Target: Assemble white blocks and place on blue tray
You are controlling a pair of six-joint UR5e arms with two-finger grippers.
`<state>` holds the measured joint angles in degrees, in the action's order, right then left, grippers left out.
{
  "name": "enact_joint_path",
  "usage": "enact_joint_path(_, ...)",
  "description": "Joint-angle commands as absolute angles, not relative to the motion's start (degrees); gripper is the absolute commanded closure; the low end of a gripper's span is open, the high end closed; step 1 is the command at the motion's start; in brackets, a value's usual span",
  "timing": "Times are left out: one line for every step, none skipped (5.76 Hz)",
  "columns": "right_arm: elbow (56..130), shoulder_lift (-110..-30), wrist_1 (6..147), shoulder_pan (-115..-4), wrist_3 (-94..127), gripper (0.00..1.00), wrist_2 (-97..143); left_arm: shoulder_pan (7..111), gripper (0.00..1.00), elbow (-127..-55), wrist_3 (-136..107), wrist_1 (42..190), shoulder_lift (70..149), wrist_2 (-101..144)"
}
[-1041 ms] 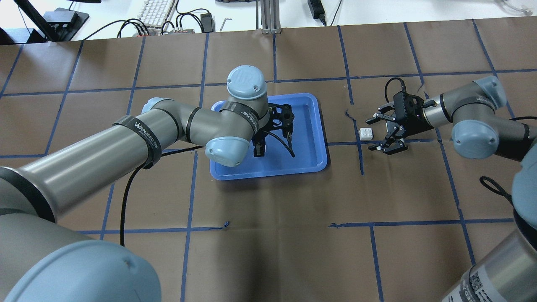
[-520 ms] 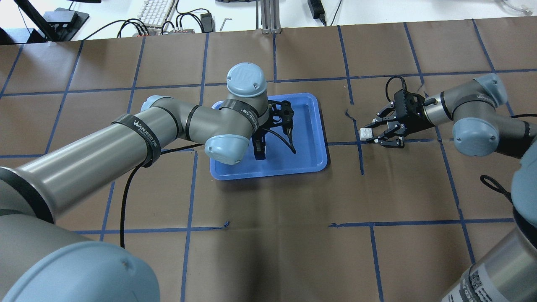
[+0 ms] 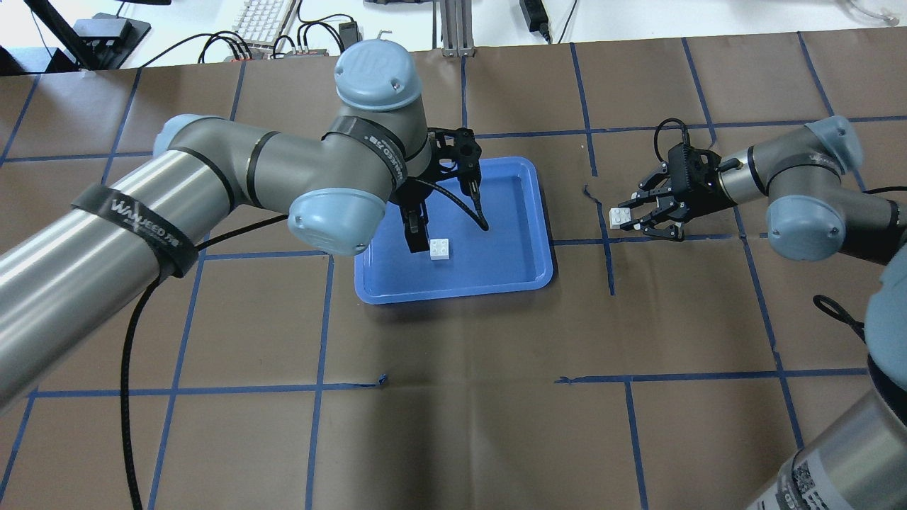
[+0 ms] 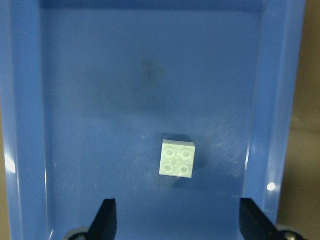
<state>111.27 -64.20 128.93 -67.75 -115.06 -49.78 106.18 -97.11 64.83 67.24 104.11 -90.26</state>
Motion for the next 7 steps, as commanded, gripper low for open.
enact_joint_path(108.6, -68.9, 123.4, -67.9, -114.9, 0.75, -49.9, 100.4, 0.12, -96.8, 60.6, 77.3, 94.8, -90.2)
enact_joint_path(108.7, -71.3, 121.7, -68.9, -114.8, 0.76, -49.7, 98.5, 0.02, -96.9, 48.5, 77.6, 93.4, -90.4)
enact_joint_path(108.7, -72.2, 120.8, -72.6, -114.5, 0.76, -49.4, 98.0, 0.01, -96.8, 37.2, 78.1, 92.4, -90.4)
enact_joint_path(108.8, -72.8, 121.6, -77.6, -106.9, 0.76, -49.2, 97.4, 0.01, -96.4, 25.9, 78.7, 90.4, -90.4)
enact_joint_path(109.0, -72.5, 124.6, -82.7, -103.6, 0.76, -49.0, 97.4, 0.01, -94.8, 15.3, 78.7, 90.3, -90.1)
enact_joint_path(109.2, -71.6, 130.7, -86.5, -96.7, 0.76, -49.0, 97.3, 0.01, -90.7, 7.4, 84.3, 90.4, -90.4)
enact_joint_path(110.4, -70.3, 137.6, -90.0, -90.0, 0.76, -49.0, 97.3, 0.01, -86.2, 3.0, 90.4, 90.8, -90.7)
